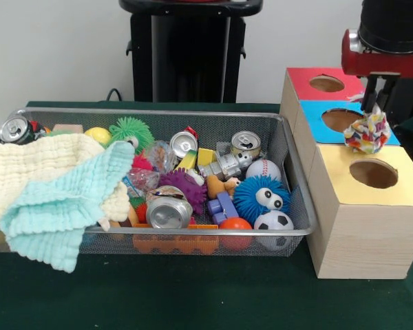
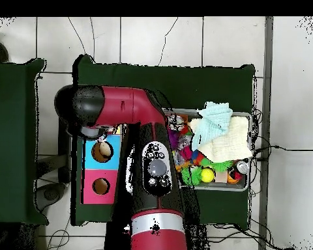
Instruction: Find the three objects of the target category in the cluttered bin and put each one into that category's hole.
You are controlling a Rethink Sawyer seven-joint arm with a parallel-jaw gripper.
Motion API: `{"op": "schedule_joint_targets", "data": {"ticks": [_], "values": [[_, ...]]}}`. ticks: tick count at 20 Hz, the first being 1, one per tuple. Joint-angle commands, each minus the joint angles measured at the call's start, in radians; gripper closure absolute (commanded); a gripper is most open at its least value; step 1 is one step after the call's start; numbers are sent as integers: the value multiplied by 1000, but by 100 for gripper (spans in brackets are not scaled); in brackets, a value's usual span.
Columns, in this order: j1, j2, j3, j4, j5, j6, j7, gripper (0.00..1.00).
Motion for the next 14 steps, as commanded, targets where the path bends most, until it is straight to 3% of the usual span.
{"op": "schedule_joint_targets", "data": {"ticks": [1, 5, 10, 14], "values": [[19, 35, -33, 31, 26, -122, 288, 100], [35, 66, -51, -44, 16, -81, 298, 100], [31, 175, -48, -234, 5, -9, 257, 100], [40, 204, -57, -283, 16, 18, 270, 100]]}}
